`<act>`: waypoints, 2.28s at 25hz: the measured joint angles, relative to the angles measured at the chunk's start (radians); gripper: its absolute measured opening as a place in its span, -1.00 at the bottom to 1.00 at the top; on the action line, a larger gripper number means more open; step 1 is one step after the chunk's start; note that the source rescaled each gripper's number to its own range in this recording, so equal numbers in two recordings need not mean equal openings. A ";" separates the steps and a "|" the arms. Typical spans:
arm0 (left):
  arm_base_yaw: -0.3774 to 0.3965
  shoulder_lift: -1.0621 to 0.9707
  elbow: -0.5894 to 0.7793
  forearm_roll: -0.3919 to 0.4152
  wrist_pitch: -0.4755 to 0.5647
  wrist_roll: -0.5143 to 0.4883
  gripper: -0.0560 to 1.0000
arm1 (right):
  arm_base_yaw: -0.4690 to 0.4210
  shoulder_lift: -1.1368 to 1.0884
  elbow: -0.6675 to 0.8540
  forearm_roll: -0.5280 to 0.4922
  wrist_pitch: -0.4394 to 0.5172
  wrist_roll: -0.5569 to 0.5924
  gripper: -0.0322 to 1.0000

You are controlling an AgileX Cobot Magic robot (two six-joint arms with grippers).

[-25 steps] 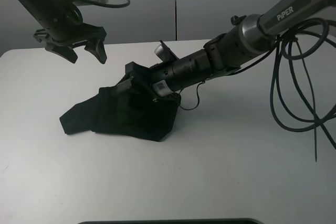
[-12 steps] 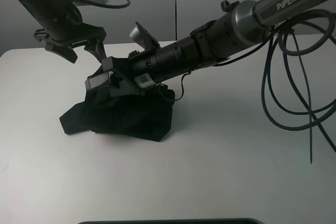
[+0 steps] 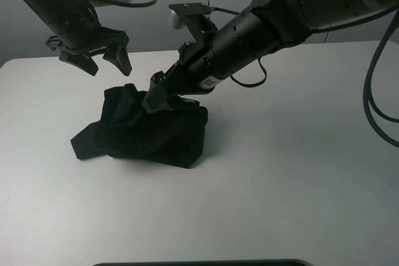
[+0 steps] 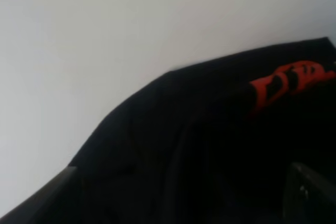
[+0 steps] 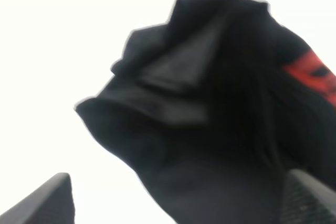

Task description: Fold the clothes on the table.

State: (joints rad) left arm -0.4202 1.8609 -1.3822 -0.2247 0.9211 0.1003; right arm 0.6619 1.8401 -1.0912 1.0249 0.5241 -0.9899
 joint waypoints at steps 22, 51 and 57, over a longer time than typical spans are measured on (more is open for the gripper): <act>-0.285 0.028 -0.004 0.119 0.076 -0.061 0.97 | -0.280 -0.045 0.068 -0.566 0.024 0.548 1.00; -0.058 0.122 -0.004 0.311 0.081 -0.124 0.97 | -0.280 -0.045 0.069 -0.545 0.009 0.543 1.00; -0.058 0.075 -0.004 0.238 0.094 -0.100 0.97 | -0.280 -0.045 0.069 -0.572 0.025 0.549 1.00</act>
State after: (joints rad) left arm -0.4780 1.9354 -1.3858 0.0130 1.0146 0.0000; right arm 0.3820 1.7954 -1.0219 0.4533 0.5496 -0.4412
